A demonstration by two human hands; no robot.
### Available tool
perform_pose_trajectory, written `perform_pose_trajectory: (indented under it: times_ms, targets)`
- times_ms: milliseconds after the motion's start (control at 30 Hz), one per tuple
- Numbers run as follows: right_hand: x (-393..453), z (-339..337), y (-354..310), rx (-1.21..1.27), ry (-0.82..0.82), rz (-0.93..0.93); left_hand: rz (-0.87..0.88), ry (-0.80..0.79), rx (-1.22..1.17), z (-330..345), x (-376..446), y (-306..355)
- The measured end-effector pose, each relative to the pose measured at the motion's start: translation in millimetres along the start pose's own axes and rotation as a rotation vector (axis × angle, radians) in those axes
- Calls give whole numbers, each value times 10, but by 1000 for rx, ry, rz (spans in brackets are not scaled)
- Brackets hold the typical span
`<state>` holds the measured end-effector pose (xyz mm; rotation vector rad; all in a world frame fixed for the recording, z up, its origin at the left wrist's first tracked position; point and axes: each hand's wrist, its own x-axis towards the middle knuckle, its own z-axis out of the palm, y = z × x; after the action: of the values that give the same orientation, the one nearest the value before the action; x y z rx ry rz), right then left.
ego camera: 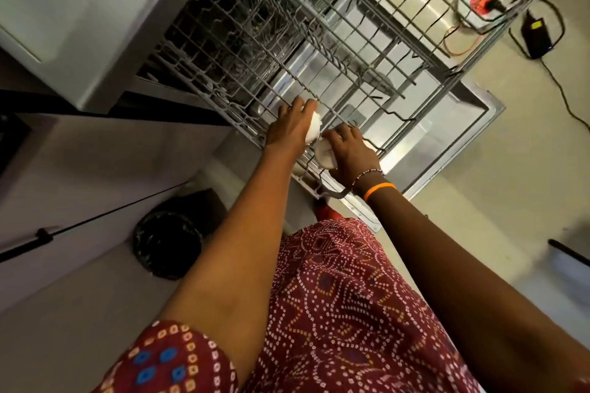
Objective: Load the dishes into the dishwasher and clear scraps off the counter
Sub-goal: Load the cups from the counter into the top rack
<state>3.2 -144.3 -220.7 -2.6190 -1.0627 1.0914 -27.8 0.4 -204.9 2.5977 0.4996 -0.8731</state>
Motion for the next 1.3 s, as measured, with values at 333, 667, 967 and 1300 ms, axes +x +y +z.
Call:
perform_pose_trajectory:
  times_ms: [333,667,967,1300]
  targets:
    - [11,28,-18,-38,-57,-14,-29,-89,-109,52,-16,-67]
    - [-45,-34,-228,273,198,324,-116,76,-114,-7,-5,-69]
    - [55,-35,-291,242,-10,565,-72,52,-13,18,-32,-15]
    - [137,-49,-313,286,-29,520,-23,18,-47,35,-39,-33]
